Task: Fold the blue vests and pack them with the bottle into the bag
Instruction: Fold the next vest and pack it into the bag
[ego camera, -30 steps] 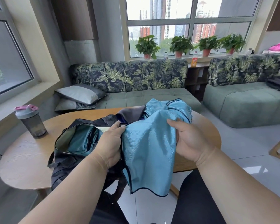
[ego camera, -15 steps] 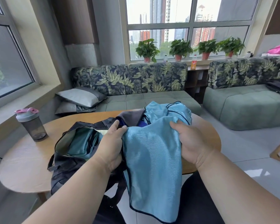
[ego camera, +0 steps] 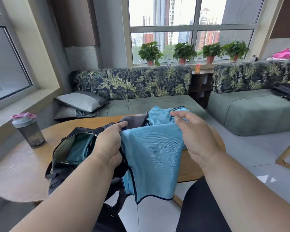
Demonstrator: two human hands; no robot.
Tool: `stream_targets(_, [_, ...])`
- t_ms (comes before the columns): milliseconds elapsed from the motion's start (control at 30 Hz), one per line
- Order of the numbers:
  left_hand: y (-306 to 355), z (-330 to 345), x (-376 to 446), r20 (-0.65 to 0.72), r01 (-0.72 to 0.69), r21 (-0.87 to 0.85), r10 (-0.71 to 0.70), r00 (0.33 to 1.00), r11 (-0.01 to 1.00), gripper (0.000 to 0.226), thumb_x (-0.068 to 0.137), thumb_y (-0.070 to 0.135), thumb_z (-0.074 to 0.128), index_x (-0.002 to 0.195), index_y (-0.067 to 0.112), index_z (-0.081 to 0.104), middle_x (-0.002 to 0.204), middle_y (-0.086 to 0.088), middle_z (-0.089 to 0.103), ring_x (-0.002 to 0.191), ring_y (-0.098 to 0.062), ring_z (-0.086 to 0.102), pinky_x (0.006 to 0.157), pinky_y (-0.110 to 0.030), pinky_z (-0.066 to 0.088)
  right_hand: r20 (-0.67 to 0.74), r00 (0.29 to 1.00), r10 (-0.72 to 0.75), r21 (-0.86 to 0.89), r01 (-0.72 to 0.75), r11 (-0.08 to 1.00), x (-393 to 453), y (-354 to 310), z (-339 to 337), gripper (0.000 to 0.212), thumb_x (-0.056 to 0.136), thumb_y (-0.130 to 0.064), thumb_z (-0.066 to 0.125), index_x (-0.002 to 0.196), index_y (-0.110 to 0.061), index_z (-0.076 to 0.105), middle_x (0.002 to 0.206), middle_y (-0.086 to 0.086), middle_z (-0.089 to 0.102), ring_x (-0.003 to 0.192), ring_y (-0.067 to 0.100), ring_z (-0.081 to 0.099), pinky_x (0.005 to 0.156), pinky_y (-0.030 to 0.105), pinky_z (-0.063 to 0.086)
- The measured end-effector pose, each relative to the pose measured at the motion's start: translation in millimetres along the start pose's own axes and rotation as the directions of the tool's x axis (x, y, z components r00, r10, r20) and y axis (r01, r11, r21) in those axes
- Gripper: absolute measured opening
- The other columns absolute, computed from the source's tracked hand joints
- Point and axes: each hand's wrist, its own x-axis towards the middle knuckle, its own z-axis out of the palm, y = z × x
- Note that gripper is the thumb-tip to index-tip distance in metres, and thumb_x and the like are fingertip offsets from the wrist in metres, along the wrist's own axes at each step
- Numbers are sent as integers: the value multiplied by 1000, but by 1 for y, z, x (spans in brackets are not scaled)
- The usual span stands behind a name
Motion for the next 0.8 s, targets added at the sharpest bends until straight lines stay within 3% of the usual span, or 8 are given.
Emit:
stream_targets(100, [9, -3, -3, 182, 37, -39, -29, 983, 999, 27, 96, 15, 56, 108, 9, 80, 103, -21, 77, 74, -30, 72, 76, -40, 62, 63, 997, 35, 19, -36, 999, 1, -7, -4, 19, 104, -26, 62, 108, -33, 80, 116, -4, 77, 112, 16, 67, 102, 39, 48])
stream_targets(233, [17, -16, 1, 349, -26, 105, -12, 937, 994, 47, 85, 10, 57, 129, 14, 74, 131, -23, 70, 112, -35, 68, 109, -50, 53, 412, 899, 146, 124, -214, 969, -1, -22, -18, 25, 103, -5, 61, 122, -16, 72, 115, 15, 76, 98, 22, 71, 87, 34, 55])
stream_targets(333, [14, -26, 3, 273, -106, 266, 31, 962, 958, 50, 89, -10, 58, 129, 16, 73, 121, -22, 74, 105, -39, 72, 106, -55, 53, 526, 832, 176, -99, -146, 984, 0, -20, -31, 34, 98, 7, 62, 122, -15, 72, 113, 14, 77, 100, 21, 72, 90, 30, 56])
stream_targets(400, [14, -32, 4, 269, -109, 355, 11, 963, 929, 49, 89, -14, 59, 123, 17, 76, 113, -21, 77, 98, -38, 73, 105, -56, 53, 493, 851, 182, -250, -62, 966, 5, -17, -39, 31, 97, 3, 67, 114, -20, 77, 118, 8, 77, 109, 19, 71, 101, 32, 51])
stream_targets(500, [15, -38, 3, 301, -96, 430, -42, 953, 898, 45, 86, -9, 69, 117, 23, 79, 115, -21, 77, 112, -41, 72, 110, -61, 49, 420, 895, 153, -432, 49, 901, 13, -15, -46, 27, 97, -13, 72, 107, -37, 81, 121, -10, 75, 119, 11, 68, 108, 31, 48])
stream_targets(633, [13, -37, 8, 281, -198, 583, 33, 959, 788, 44, 65, 14, 86, 102, 38, 82, 105, -18, 79, 98, -40, 76, 96, -58, 60, 380, 913, 150, -509, 71, 858, 18, -16, -44, 19, 101, -27, 68, 112, -38, 78, 125, -18, 71, 117, -1, 64, 112, 31, 46])
stream_targets(733, [14, -38, 7, 310, -325, 745, 128, 942, 583, 35, 81, 23, 89, 110, 40, 80, 89, 2, 75, 81, -20, 74, 82, -32, 62, 391, 905, 169, -563, 90, 821, 17, -21, -46, 20, 104, -28, 64, 117, -37, 77, 124, -18, 70, 118, -2, 62, 111, 29, 45])
stream_targets(800, [17, -35, 1, 376, -415, 804, 176, 910, 426, 40, 89, 30, 83, 125, 43, 73, 80, 8, 61, 62, -6, 59, 60, -15, 47, 413, 888, 201, -596, 97, 797, 19, -24, -50, 21, 105, -29, 62, 117, -37, 77, 121, -19, 71, 117, -3, 62, 106, 25, 45])
